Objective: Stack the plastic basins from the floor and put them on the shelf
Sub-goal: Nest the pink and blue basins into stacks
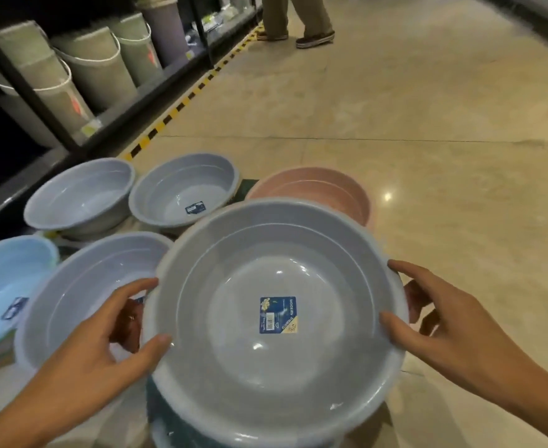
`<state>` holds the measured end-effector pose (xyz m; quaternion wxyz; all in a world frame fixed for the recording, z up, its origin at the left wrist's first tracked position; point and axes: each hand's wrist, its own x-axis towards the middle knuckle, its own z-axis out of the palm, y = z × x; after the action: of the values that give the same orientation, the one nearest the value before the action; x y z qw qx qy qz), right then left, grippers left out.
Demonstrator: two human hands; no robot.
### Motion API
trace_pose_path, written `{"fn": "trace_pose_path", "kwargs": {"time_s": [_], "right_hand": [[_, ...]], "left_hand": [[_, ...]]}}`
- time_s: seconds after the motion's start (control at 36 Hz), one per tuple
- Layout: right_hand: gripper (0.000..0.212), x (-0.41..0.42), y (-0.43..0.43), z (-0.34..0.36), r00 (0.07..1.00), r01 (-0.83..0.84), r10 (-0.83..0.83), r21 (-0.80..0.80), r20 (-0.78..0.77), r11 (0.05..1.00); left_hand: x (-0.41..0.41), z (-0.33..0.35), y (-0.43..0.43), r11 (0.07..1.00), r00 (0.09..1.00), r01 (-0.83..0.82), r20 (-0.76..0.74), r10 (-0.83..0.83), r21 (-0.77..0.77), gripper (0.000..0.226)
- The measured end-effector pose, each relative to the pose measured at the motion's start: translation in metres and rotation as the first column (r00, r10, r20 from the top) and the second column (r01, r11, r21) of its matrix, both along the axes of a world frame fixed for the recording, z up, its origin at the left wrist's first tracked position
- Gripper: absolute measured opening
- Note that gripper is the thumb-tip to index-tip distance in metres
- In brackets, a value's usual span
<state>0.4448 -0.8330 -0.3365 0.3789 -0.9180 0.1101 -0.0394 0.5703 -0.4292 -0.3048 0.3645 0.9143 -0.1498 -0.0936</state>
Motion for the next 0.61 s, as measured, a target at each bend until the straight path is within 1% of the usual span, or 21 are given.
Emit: {"fn": "trace_pose_path", "kwargs": {"time_s": [0.06, 0.14, 0.17, 0.28, 0.33, 0.39, 0.53, 0.61], "right_hand": [[0.074, 0.0, 0.016, -0.009, 0.999, -0.04, 0.039, -0.007, -0.017, 0.999], [0.077, -0.001, 0.032, -0.022, 0.995, -0.082, 0.08, -0.03, -0.056, 0.996], [0.078, -0.002, 0.035, -0.026, 0.993, -0.094, 0.091, -0.038, -0.073, 0.995], [0.08, -0.003, 0.048, -0.042, 0.984, -0.125, 0.116, -0.061, -0.136, 0.99], [0.079, -0.003, 0.053, -0.049, 0.978, -0.132, 0.121, -0.055, -0.17, 0.99], [0.077, -0.002, 0.057, -0.056, 0.97, -0.15, 0.135, -0.061, -0.201, 0.987], [0.078, 0.0, 0.057, -0.073, 0.963, -0.194, 0.168, -0.106, -0.21, 0.975], [0.079, 0.0, 0.052, -0.079, 0.961, -0.221, 0.186, -0.167, -0.203, 0.961]], "left_hand": [[-0.011, -0.009, 0.016, 1.0, 1.0, -0.026, -0.011, 0.026, 0.008, 0.088], [-0.027, -0.023, 0.032, 0.998, 0.997, -0.067, -0.045, 0.068, 0.016, 0.075], [-0.031, -0.028, 0.037, 0.997, 0.995, -0.077, -0.067, 0.078, 0.019, 0.075], [-0.039, -0.04, 0.049, 0.996, 0.991, -0.046, -0.124, 0.056, 0.081, 0.079], [-0.04, -0.048, 0.051, 0.991, 0.991, -0.02, -0.128, 0.037, 0.132, 0.08], [-0.04, -0.056, 0.053, 0.982, 0.988, -0.028, -0.143, 0.056, 0.188, 0.08], [-0.041, -0.07, 0.053, 0.968, 0.966, -0.044, -0.235, 0.104, 0.247, 0.089], [-0.045, -0.079, 0.049, 0.961, 0.962, -0.032, -0.253, 0.104, 0.274, 0.093]]}}
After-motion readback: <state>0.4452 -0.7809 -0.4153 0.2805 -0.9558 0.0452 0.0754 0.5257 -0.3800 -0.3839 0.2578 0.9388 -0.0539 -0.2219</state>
